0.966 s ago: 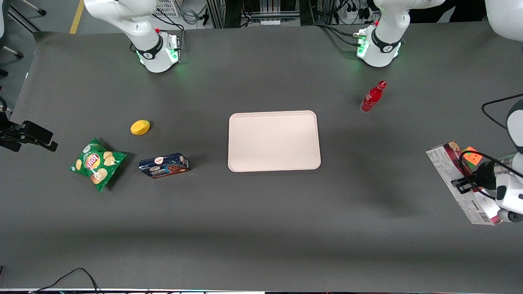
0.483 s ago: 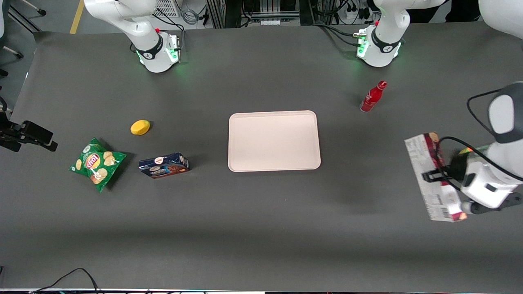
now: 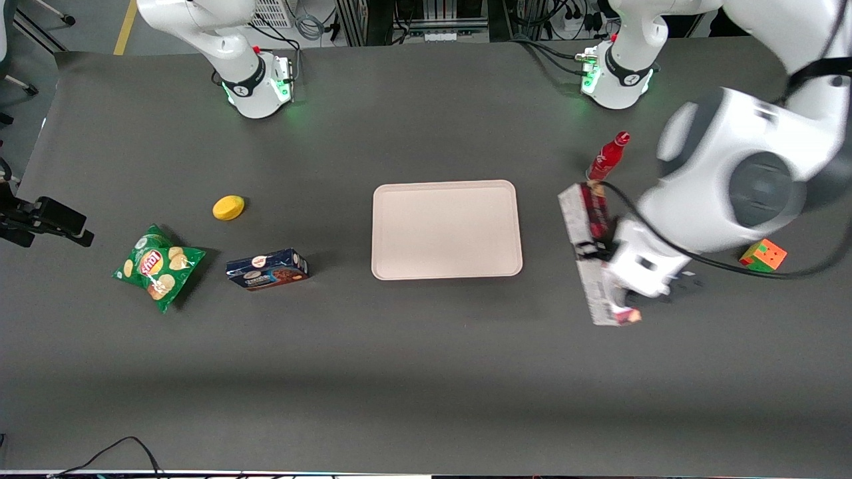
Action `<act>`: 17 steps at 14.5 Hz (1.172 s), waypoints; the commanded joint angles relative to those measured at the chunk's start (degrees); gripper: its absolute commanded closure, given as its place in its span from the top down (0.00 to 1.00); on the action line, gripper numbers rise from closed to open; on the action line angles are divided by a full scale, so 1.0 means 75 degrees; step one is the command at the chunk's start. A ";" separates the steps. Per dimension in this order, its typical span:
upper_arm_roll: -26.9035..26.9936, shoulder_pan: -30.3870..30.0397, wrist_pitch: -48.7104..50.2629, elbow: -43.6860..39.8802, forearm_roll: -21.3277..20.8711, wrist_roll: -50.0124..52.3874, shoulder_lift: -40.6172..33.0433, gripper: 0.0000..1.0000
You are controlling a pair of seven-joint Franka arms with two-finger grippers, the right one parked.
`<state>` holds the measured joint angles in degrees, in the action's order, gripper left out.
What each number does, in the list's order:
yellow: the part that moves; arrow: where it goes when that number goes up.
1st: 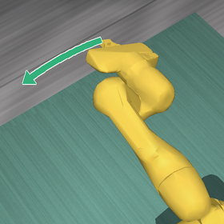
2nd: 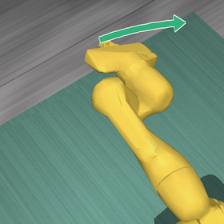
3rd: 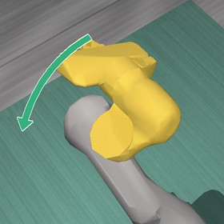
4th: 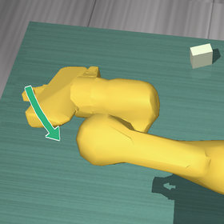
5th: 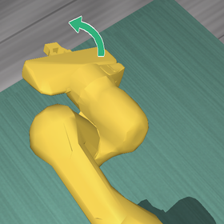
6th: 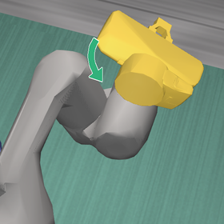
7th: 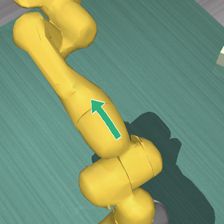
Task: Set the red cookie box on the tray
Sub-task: 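Lift the cookie box and carry it over the pink tray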
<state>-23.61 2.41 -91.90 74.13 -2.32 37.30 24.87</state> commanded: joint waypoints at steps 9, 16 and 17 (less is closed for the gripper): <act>-0.2183 0.0077 -0.3038 0.3823 -0.1320 0.1472 -0.1124 0.28; -0.2664 0.0089 -0.5217 0.5876 -0.1332 0.2246 -0.1453 0.28; -0.2664 0.0112 -0.5359 0.6029 -0.1355 0.2246 -0.1430 0.28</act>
<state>-43.01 3.82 -127.17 113.54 -11.73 52.08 16.94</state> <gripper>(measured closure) 0.718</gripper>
